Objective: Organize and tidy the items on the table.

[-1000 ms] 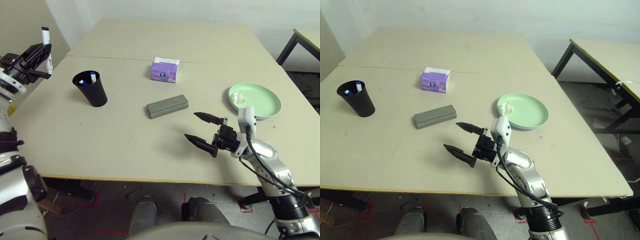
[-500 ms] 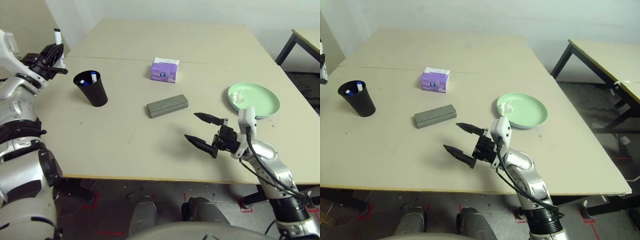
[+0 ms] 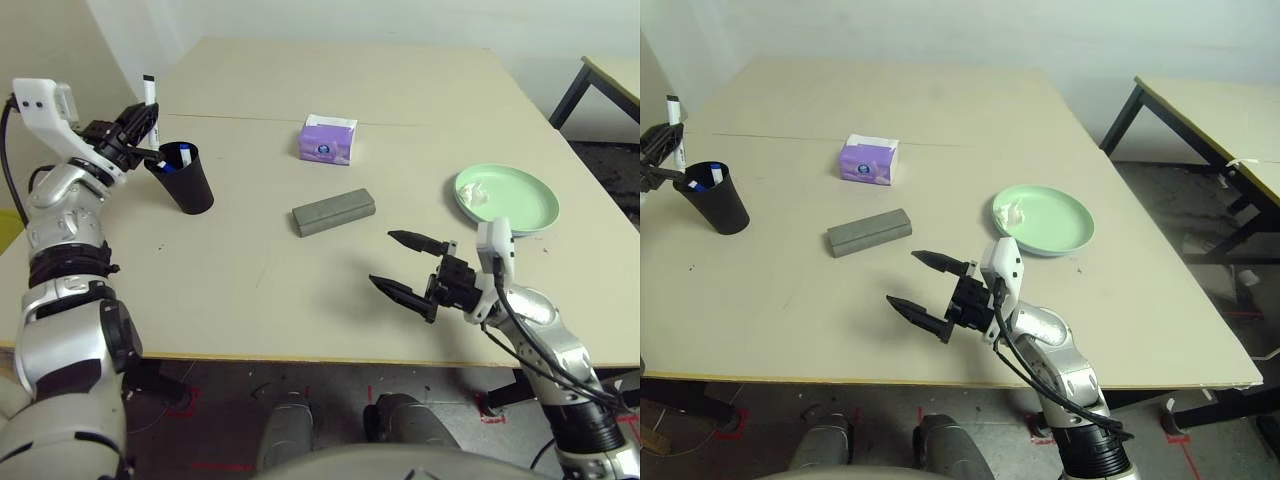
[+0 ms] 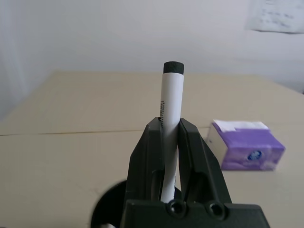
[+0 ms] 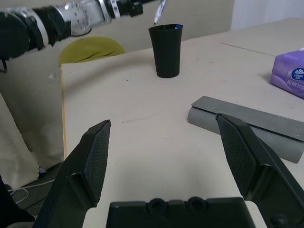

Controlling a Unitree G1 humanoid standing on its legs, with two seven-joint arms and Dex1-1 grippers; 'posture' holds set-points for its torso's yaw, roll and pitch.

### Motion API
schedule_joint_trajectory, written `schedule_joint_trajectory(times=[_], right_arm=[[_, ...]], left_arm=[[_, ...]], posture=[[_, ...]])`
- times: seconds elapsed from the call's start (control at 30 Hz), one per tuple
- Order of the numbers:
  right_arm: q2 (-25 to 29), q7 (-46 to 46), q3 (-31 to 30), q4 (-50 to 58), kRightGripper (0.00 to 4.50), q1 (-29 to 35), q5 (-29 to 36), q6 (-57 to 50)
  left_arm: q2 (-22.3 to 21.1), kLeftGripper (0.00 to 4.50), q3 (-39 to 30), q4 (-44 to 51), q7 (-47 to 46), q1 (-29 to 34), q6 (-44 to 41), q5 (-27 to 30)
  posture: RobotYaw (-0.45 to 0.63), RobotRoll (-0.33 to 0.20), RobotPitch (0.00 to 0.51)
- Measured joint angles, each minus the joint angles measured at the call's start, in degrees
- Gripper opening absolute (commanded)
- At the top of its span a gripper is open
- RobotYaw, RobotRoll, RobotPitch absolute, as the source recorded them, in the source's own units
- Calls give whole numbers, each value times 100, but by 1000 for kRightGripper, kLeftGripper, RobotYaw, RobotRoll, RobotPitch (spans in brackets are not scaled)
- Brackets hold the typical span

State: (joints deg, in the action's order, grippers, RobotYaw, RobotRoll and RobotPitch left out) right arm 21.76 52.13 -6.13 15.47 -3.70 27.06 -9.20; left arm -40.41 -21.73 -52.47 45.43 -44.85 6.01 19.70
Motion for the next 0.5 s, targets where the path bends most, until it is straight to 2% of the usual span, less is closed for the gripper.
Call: schedule_joint_trajectory(times=[0.17,0.5], right_arm=[[32,-54,5,72,4500,24,2,-60],[34,-59,-55,146,4500,114,-1,-70]], left_arm=[[121,298,10,85,57,284,278,5],[76,298,-102,87,3,305,408,96]], posture=[[-73,0,99],[-64,0,99]])
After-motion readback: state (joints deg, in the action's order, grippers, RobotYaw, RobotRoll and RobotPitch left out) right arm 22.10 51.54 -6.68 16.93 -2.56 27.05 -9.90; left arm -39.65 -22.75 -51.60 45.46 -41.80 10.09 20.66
